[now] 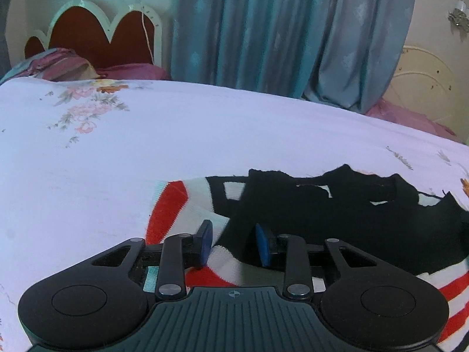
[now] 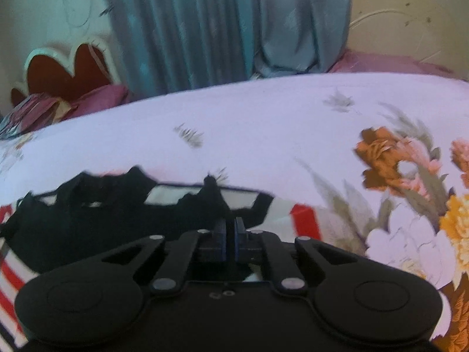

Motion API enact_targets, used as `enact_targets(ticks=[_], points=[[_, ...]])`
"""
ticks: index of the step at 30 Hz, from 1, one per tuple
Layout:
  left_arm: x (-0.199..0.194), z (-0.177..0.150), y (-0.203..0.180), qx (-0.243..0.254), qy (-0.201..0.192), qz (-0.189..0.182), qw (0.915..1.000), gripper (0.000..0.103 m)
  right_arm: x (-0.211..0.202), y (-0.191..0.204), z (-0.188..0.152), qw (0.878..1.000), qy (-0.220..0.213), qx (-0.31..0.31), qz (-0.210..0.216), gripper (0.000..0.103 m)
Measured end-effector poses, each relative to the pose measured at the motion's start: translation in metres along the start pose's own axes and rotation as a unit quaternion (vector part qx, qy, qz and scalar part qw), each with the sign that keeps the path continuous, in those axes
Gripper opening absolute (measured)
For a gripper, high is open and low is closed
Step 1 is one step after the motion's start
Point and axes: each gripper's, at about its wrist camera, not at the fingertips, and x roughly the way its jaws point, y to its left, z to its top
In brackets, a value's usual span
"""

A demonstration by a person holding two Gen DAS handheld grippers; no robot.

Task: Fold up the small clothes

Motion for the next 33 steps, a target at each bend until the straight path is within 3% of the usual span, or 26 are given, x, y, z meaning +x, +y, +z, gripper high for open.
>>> enact_targets(ticks=[6, 8, 10, 15, 22, 26, 29, 31, 33], points=[[0.004, -0.001, 0.001, -0.014, -0.012, 0.013, 0.9998, 0.032, 0.018, -0.001, -0.003, 1.000, 0.001, -0.011, -0.026, 0.004], [0.000, -0.001, -0.001, -0.010, -0.012, 0.012, 0.9998, 0.032, 0.015, 0.001, -0.004, 0.999, -0.001, -0.020, -0.027, 0.010], [-0.007, -0.001, -0.002, -0.008, -0.012, 0.005, 0.9999, 0.032, 0.001, 0.002, 0.000, 1.000, -0.015, -0.009, -0.012, 0.020], [-0.036, -0.003, -0.009, -0.006, -0.022, -0.024, 0.9994, 0.032, -0.031, 0.019, -0.004, 0.999, -0.023, -0.010, 0.031, 0.020], [-0.056, -0.026, -0.060, 0.052, -0.005, -0.099, 0.9937, 0.033, -0.048, 0.089, -0.043, 0.993, -0.007, -0.079, 0.088, 0.019], [-0.051, -0.047, -0.068, 0.083, 0.013, -0.080, 0.9932, 0.032, -0.045, 0.112, -0.064, 0.989, 0.007, -0.132, 0.073, 0.015], [-0.051, -0.051, -0.049, 0.075, 0.009, -0.061, 0.9953, 0.032, -0.043, 0.096, -0.069, 0.991, 0.012, -0.126, 0.051, 0.015], [-0.051, -0.050, -0.034, 0.063, 0.013, -0.046, 0.9968, 0.032, -0.045, 0.081, -0.070, 0.992, 0.011, -0.121, 0.032, 0.007], [-0.052, -0.052, -0.024, 0.062, 0.014, -0.043, 0.9971, 0.032, -0.047, 0.067, -0.072, 0.993, 0.011, -0.114, 0.019, 0.005]])
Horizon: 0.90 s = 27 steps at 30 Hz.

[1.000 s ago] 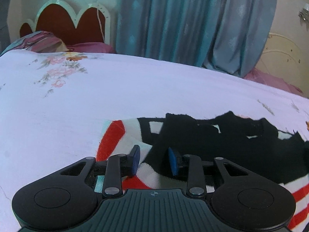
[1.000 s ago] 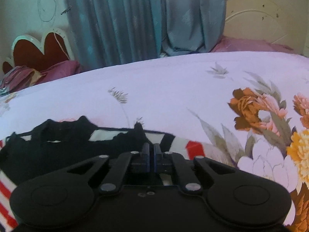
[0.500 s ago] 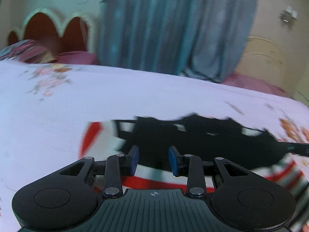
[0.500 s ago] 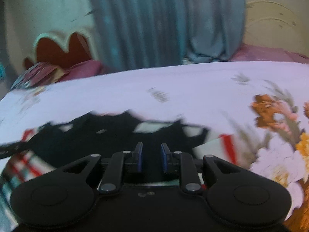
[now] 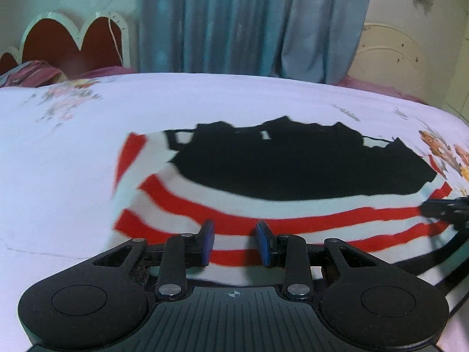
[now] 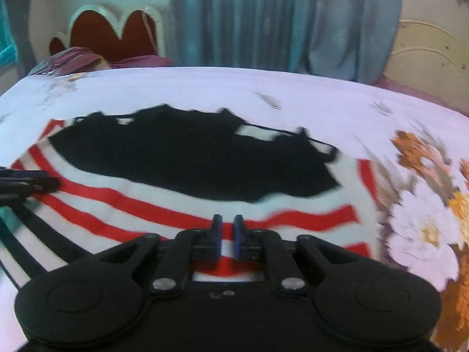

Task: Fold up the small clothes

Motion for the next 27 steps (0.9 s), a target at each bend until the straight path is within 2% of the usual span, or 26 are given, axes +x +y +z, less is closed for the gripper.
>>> enact_targets(ticks=[2, 8, 9, 10, 11, 17, 23, 27], points=[[-0.002, -0.003, 0.005, 0.003, -0.002, 0.007, 1.0000, 0.032, -0.001, -0.011, -0.003, 1.000, -0.001, 0.007, -0.008, 0.000], [-0.008, -0.003, 0.008, -0.012, 0.008, 0.019, 0.9997, 0.032, -0.005, -0.024, -0.007, 0.999, 0.004, 0.041, -0.017, 0.000], [-0.011, -0.002, 0.007, -0.014, 0.009, 0.021, 0.9996, 0.032, -0.009, -0.023, -0.006, 0.999, 0.004, 0.047, -0.014, 0.004], [-0.016, -0.002, 0.006, -0.015, 0.009, 0.022, 0.9996, 0.032, -0.013, -0.021, -0.004, 0.998, 0.003, 0.055, -0.008, 0.014], [-0.020, -0.001, 0.004, -0.017, 0.009, 0.022, 0.9996, 0.033, -0.018, -0.018, -0.003, 0.998, -0.002, 0.059, -0.002, 0.019], [-0.043, -0.006, -0.011, -0.016, -0.001, 0.000, 0.9999, 0.033, -0.042, 0.012, -0.006, 0.999, -0.016, 0.040, 0.019, 0.019], [-0.050, -0.015, -0.024, -0.005, 0.005, -0.011, 0.9999, 0.033, -0.048, 0.033, -0.016, 0.999, -0.010, 0.031, 0.035, 0.018], [-0.045, -0.029, -0.015, -0.001, 0.018, 0.002, 0.9998, 0.033, -0.045, 0.029, -0.028, 1.000, 0.008, 0.025, 0.011, 0.017]])
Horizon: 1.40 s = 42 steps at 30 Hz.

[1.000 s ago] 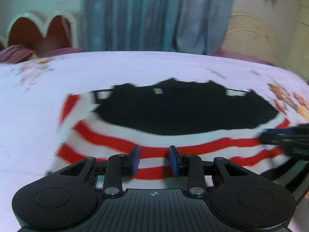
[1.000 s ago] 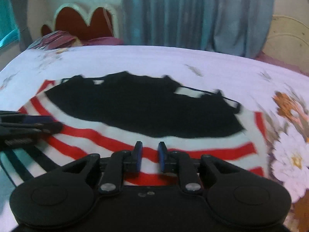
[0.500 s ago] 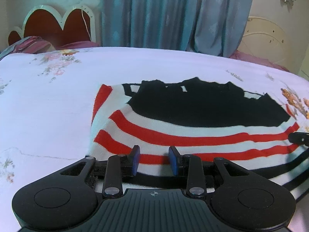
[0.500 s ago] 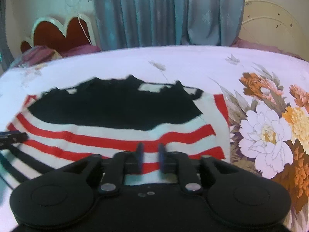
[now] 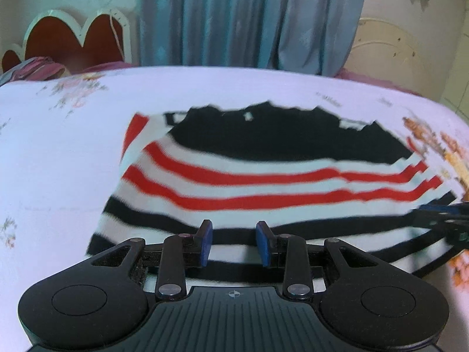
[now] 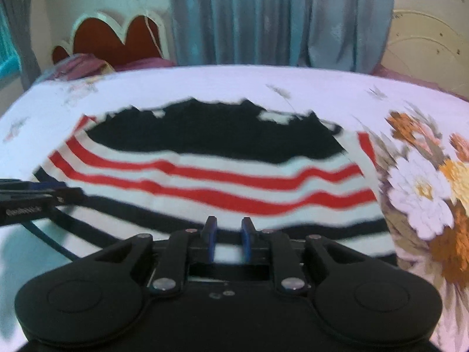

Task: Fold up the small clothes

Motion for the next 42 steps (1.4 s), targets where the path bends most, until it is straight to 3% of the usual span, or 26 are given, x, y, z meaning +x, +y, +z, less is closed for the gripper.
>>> enact_targets(ticks=[10, 16, 19, 23, 27, 28, 29, 31, 38, 42], points=[[-0.011, -0.016, 0.022, -0.017, 0.001, 0.011, 0.9998, 0.032, -0.021, -0.054, -0.032, 0.996, 0.004, 0.015, -0.083, 0.015], [-0.008, -0.018, 0.019, -0.014, 0.005, 0.022, 0.9996, 0.032, -0.017, -0.063, -0.040, 0.994, 0.016, 0.037, -0.100, 0.016], [-0.008, -0.015, 0.020, -0.018, 0.011, 0.023, 0.9995, 0.033, -0.025, -0.061, -0.037, 0.994, 0.000, 0.055, -0.090, 0.023], [-0.011, -0.014, 0.018, -0.009, 0.013, 0.025, 0.9996, 0.033, -0.020, -0.060, -0.033, 0.994, 0.018, 0.052, -0.092, 0.024], [-0.020, -0.009, 0.020, -0.031, 0.020, 0.017, 0.9992, 0.034, -0.036, -0.051, -0.021, 0.996, -0.006, 0.073, -0.059, 0.025], [-0.023, -0.008, 0.021, -0.038, 0.021, 0.014, 0.9990, 0.043, -0.037, -0.047, -0.018, 0.996, -0.007, 0.070, -0.051, 0.027], [-0.027, -0.008, 0.022, -0.045, 0.020, 0.013, 0.9987, 0.058, -0.039, -0.041, -0.015, 0.997, -0.008, 0.067, -0.039, 0.028], [-0.034, -0.008, 0.023, -0.052, 0.016, 0.014, 0.9984, 0.070, -0.040, -0.028, -0.012, 0.998, -0.010, 0.055, -0.023, 0.033], [-0.046, -0.012, 0.035, -0.091, 0.030, 0.000, 0.9954, 0.071, -0.032, 0.010, -0.004, 1.000, -0.009, 0.024, 0.015, 0.036], [-0.049, -0.028, 0.053, -0.157, 0.055, -0.020, 0.9859, 0.071, -0.027, 0.020, -0.002, 0.999, -0.008, 0.017, 0.028, 0.037]])
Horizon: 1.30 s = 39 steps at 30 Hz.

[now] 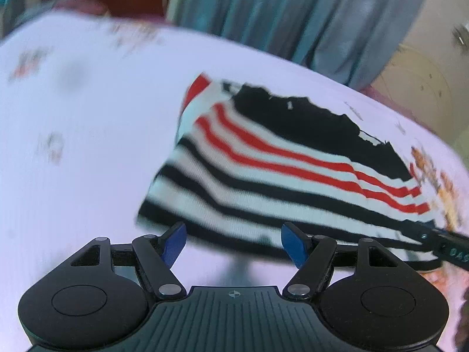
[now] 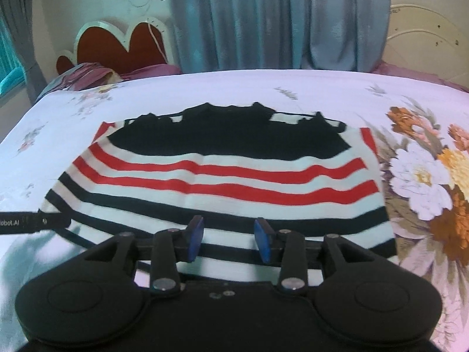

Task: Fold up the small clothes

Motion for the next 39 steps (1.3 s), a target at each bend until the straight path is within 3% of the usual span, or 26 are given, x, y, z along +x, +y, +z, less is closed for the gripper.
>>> enact_targets(ticks=[5, 11, 15, 19, 21, 23, 25, 27, 29, 33, 37, 39], points=[[0.012, -0.019, 0.027, -0.120, 0.030, -0.062, 0.9904, 0.071, 0.006, 0.006, 0.001, 1.000, 0.001, 0.000, 0.014, 0.039], [0.036, -0.021, 0.045, -0.222, -0.004, -0.117, 0.9680, 0.071, 0.020, 0.011, 0.005, 1.000, 0.003, -0.002, 0.017, 0.039], [0.052, -0.014, 0.048, -0.260, -0.032, -0.136, 0.9553, 0.071, 0.033, 0.014, 0.014, 1.000, -0.001, -0.006, 0.013, 0.038], [0.063, -0.008, 0.042, -0.265, -0.055, -0.140, 0.9524, 0.070, 0.048, 0.018, 0.026, 1.000, -0.013, -0.013, 0.009, 0.039], [0.068, -0.006, 0.041, -0.271, -0.059, -0.133, 0.9514, 0.052, 0.061, 0.023, 0.028, 0.999, -0.006, -0.033, -0.008, 0.038], [0.076, -0.007, 0.044, -0.283, -0.059, -0.124, 0.9492, 0.028, 0.079, 0.025, 0.020, 0.998, 0.019, -0.052, -0.021, 0.039], [0.079, -0.008, 0.049, -0.292, -0.063, -0.126, 0.9461, 0.026, 0.078, 0.029, 0.016, 0.997, 0.008, -0.069, -0.027, 0.039], [0.079, -0.007, 0.044, -0.282, -0.067, -0.120, 0.9495, 0.026, 0.078, 0.030, 0.015, 0.997, 0.008, -0.077, -0.029, 0.039], [0.079, -0.006, 0.043, -0.279, -0.070, -0.117, 0.9504, 0.016, 0.078, 0.030, 0.014, 0.997, 0.008, -0.077, -0.028, 0.040], [0.068, 0.001, 0.036, -0.256, -0.081, -0.111, 0.9568, 0.015, 0.077, 0.032, 0.012, 0.996, 0.002, -0.082, -0.030, 0.040], [0.047, 0.017, 0.015, -0.166, -0.105, -0.107, 0.9747, 0.015, 0.076, 0.028, 0.017, 0.997, 0.006, -0.073, -0.022, 0.040], [0.039, 0.028, 0.002, -0.128, -0.115, -0.109, 0.9790, 0.015, 0.076, 0.027, 0.018, 0.997, 0.005, -0.069, -0.020, 0.040]])
